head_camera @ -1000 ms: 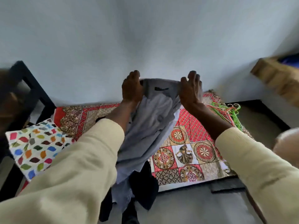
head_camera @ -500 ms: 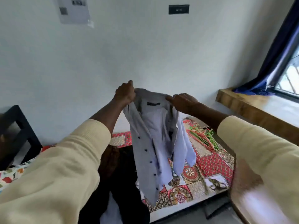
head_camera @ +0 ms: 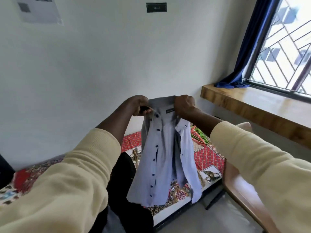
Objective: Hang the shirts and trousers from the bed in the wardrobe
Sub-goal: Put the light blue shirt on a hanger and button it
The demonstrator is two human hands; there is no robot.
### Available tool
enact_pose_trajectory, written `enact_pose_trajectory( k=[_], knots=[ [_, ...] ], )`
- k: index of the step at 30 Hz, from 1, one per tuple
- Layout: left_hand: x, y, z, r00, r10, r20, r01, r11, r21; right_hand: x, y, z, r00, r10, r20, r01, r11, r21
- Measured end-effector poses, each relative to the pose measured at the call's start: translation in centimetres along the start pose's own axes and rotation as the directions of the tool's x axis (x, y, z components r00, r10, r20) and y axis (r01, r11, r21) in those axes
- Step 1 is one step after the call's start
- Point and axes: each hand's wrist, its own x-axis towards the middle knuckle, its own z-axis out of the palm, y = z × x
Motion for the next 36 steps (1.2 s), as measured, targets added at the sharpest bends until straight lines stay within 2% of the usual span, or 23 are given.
enact_pose_trajectory(
  k=[4,7,9,11,13,16,18,20,22,24,25,27,29,31,33,34,36],
  knots=[
    [1.3,-0.7,0.0,0.986,0.076,0.15,-0.031,0.959,-0.282,-0.9,1.5,0.1,0.998,-0.047,-0.038,0.051,0.992,0.113],
    [1.5,-1.7,-0.3,0.935,0.151,0.321,-0.065,0.962,-0.265,-1.4,2.5,-0.2,0.993,-0.118,0.03,0.112,0.983,0.145],
    [1.8,-2.1,-0.6,0.934,0.18,0.309,-0.119,0.971,-0.206,-1.8,3.3,-0.2,0.994,-0.109,-0.021,0.111,0.984,0.136],
    [1.6,-1.8,-0.6,0.952,0.214,0.22,-0.212,0.977,-0.032,-2.0,3.9,-0.1,0.992,-0.077,-0.099,0.088,0.99,0.111],
    [0.7,-1.4,-0.2,0.961,0.245,0.126,-0.268,0.937,0.223,-2.2,3.9,0.0,0.985,-0.035,-0.168,0.047,0.997,0.064],
    [0.9,-0.9,-0.2,0.917,0.395,-0.063,-0.268,0.723,0.637,-2.1,3.7,0.9,0.97,0.004,-0.243,0.034,0.988,0.152],
    [1.0,-0.8,-0.1,0.87,0.479,-0.115,-0.252,0.634,0.731,-1.9,3.5,1.7,0.979,0.044,-0.197,0.022,0.946,0.324],
    [1.3,-1.1,0.2,0.86,0.506,-0.068,-0.331,0.653,0.682,-1.6,3.3,2.7,0.987,0.087,-0.137,0.003,0.835,0.55],
    [1.6,-2.1,0.5,0.844,0.536,0.018,-0.478,0.737,0.478,-1.8,3.1,3.4,0.984,0.174,-0.039,-0.087,0.664,0.743],
    [1.8,-3.6,0.5,0.822,0.568,0.037,-0.557,0.788,0.262,-2.6,3.1,4.0,0.981,0.189,0.038,-0.142,0.576,0.805],
    [2.3,-4.5,0.5,0.809,0.588,0.026,-0.576,0.783,0.235,-3.0,3.3,4.1,0.988,0.143,0.064,-0.135,0.572,0.809],
    [3.1,-5.6,0.6,0.789,0.615,0.001,-0.578,0.741,0.342,-3.5,3.9,4.3,0.999,-0.008,0.051,-0.034,0.634,0.773],
    [3.3,-6.2,1.0,0.774,0.633,-0.024,-0.55,0.691,0.469,-3.7,4.4,4.6,0.989,-0.132,0.073,0.06,0.784,0.618],
    [3.2,-6.4,1.4,0.79,0.612,-0.035,-0.523,0.703,0.482,-3.9,4.9,4.9,0.992,-0.127,0.022,0.106,0.899,0.424],
    [3.3,-6.7,1.6,0.836,0.544,0.07,-0.502,0.708,0.497,-4.1,5.3,6.0,0.995,0.005,-0.102,0.045,0.872,0.487],
    [3.3,-6.8,1.7,0.861,0.489,0.143,-0.489,0.713,0.502,-4.2,5.3,6.5,0.989,0.098,-0.109,-0.015,0.809,0.588],
    [2.8,-6.8,2.1,0.899,0.343,0.271,-0.437,0.747,0.501,-4.4,4.9,6.9,0.971,0.239,-0.032,-0.13,0.633,0.763]
  ],
)
